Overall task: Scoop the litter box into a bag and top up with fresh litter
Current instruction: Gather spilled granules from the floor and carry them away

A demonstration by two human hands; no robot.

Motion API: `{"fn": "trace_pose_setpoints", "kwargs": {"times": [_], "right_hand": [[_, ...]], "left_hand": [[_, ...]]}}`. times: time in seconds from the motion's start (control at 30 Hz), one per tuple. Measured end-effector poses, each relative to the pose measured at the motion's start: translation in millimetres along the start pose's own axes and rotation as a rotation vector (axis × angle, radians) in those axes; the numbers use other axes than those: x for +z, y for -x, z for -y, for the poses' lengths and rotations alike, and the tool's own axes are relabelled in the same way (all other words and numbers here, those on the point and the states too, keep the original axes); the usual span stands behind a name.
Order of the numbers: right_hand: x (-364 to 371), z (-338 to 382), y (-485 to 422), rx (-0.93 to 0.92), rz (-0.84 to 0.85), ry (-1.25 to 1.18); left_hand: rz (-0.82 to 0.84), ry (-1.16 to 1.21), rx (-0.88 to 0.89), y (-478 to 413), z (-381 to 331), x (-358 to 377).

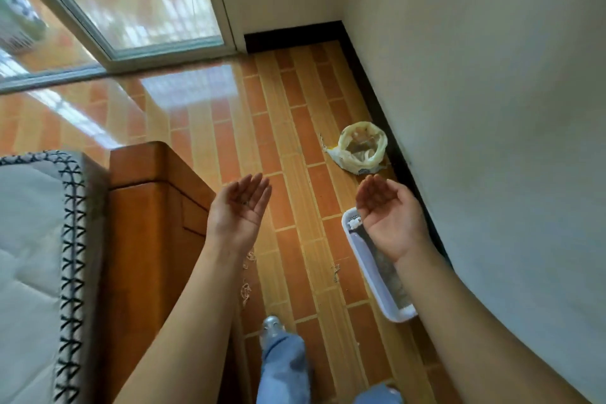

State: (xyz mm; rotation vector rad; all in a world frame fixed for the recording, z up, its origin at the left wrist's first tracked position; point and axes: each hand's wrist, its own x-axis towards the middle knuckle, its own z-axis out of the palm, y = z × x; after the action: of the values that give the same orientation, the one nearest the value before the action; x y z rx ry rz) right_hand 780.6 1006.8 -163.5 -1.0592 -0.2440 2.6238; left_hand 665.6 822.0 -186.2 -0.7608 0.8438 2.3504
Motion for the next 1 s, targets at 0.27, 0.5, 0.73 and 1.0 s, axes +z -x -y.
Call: {"fn": "trace_pose_setpoints", "kwargs": {"times": [0.27, 0.5, 0.73, 1.0], "right_hand": [[109.9, -6.1, 51.0, -0.017, 0.131, 0.079], [163.4, -36.5, 53.9, 0.004, 0.252, 0.117], [201.9, -53.7, 23.3, 0.045, 0.292, 0.208], [278.3, -56.1, -76.7, 0.151, 0.315, 0.323]], "left_hand": [[0.103, 0.02, 0.023, 54.3, -86.4, 50.0], [0.154, -0.026, 0.07, 55.7, -149.1, 64.1], [0.194, 0.003, 0.124, 34.7, -189.0, 71.4], [0.105, 0.022, 0.209, -39.3, -238.5, 104.0]]}}
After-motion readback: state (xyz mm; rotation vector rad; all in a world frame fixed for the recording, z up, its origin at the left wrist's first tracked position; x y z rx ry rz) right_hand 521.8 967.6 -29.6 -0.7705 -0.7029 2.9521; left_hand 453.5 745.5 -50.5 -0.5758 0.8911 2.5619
